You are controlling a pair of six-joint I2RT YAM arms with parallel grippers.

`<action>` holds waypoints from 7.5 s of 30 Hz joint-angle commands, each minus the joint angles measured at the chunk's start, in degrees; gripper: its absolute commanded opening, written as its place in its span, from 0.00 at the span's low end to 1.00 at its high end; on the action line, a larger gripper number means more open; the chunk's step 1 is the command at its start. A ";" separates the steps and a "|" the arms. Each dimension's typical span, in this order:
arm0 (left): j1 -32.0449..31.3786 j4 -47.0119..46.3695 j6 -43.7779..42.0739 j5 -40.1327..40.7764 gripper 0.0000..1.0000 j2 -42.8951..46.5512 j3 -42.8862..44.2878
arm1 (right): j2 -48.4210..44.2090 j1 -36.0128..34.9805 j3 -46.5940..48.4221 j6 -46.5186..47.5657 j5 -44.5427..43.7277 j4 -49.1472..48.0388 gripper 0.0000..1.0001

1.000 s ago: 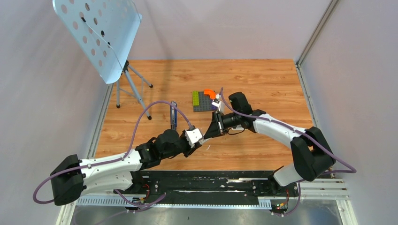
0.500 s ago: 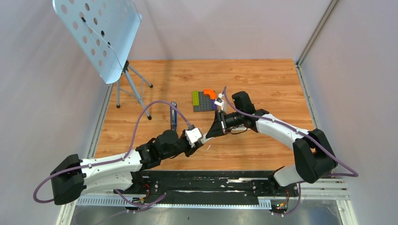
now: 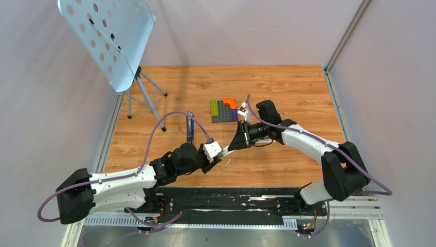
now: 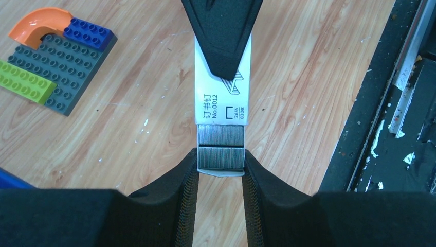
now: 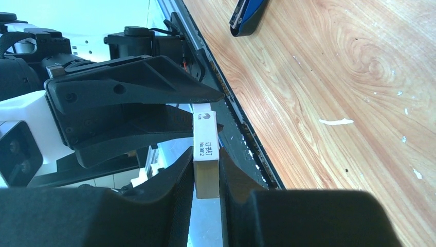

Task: Load the staples into the stapler

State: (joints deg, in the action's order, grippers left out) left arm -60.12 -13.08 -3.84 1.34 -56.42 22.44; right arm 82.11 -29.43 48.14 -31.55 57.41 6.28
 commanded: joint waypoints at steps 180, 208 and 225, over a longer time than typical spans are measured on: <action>12.13 1.48 47.60 -2.72 0.32 -18.54 -1.22 | 9.29 -24.44 4.51 0.77 -47.53 5.54 0.23; 12.13 -1.16 47.69 -3.29 0.30 -21.51 -2.47 | 13.49 -25.25 4.34 -1.18 -44.86 2.24 0.23; 12.13 -0.50 47.08 -2.84 0.29 -21.53 -2.41 | 6.25 -24.89 1.92 -1.74 -48.62 1.12 0.22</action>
State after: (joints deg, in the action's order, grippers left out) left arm -48.18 -16.14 44.14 -2.79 -76.84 21.30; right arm 91.96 -53.98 51.03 -33.15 10.70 7.29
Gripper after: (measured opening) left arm 0.293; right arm 0.224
